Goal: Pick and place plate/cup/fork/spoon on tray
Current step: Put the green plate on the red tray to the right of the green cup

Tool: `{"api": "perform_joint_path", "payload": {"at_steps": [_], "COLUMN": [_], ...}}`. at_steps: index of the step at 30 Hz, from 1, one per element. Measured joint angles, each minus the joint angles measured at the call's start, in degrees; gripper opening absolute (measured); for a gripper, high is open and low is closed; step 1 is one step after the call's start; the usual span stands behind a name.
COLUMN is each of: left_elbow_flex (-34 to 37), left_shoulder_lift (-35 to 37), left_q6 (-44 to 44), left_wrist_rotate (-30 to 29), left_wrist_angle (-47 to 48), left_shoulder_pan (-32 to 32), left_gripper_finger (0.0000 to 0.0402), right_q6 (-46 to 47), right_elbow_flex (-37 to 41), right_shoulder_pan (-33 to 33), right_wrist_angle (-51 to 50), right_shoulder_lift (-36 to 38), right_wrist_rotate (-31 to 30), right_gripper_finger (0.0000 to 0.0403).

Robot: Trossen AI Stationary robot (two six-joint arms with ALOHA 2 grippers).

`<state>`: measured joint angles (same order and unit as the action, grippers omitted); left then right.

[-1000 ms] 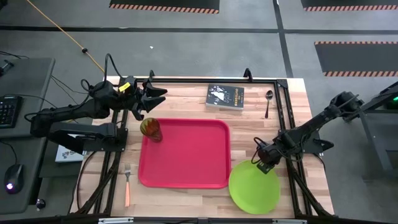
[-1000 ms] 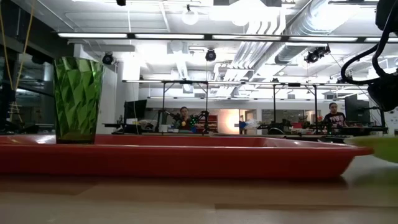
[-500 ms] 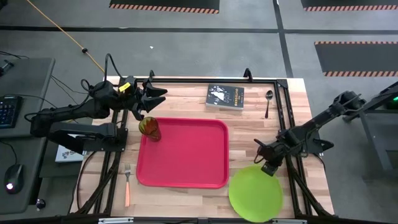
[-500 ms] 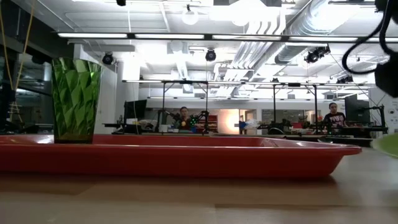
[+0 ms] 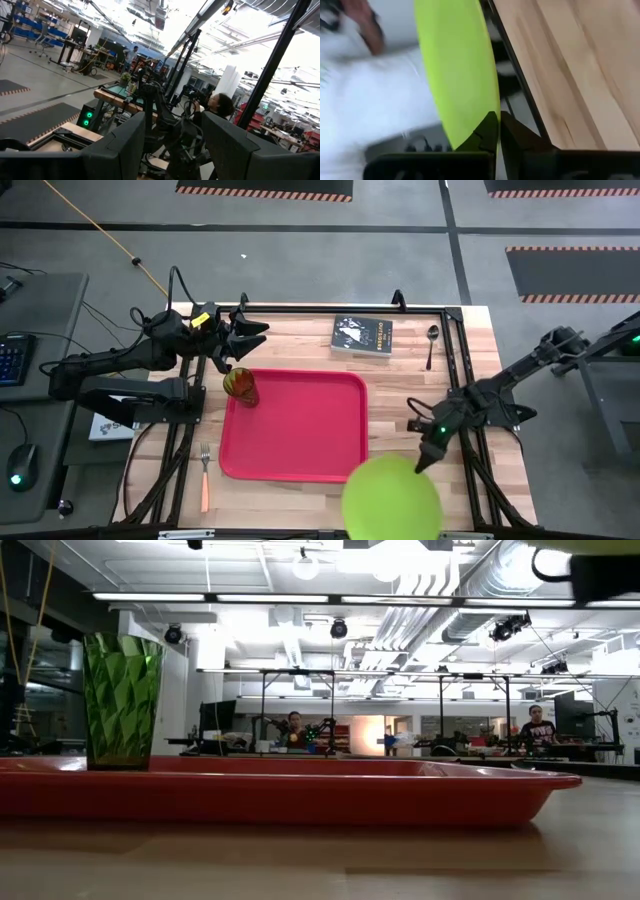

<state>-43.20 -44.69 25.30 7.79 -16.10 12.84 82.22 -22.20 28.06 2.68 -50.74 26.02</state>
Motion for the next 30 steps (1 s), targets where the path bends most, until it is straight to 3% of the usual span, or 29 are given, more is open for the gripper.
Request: {"api": "perform_joint_path", "payload": {"at_steps": [13,22,30], "left_elbow_flex": [0.0,0.0,0.0], "left_shoulder_lift": [0.0,0.0,0.01], "left_q6": [0.0,0.0,0.02], "left_wrist_rotate": [0.0,-0.02,-0.02], "left_wrist_angle": [-0.02,-0.07,-0.57], "left_shoulder_pan": [0.0,0.0,0.0], "left_gripper_finger": [0.0188,0.0188,0.0188], "right_q6": [-9.32,-18.6,-15.45], "right_elbow_flex": [-3.83,-13.84,-21.72], "right_shoulder_pan": [-11.28,-20.74,-24.58], "right_wrist_angle": [7.63,1.77,-9.86], "right_shoulder_lift": [0.0,0.0,-6.0], "right_wrist_rotate": [-13.77,-24.52,-26.25], "right_gripper_finger": [0.0,0.0,0.0]}}
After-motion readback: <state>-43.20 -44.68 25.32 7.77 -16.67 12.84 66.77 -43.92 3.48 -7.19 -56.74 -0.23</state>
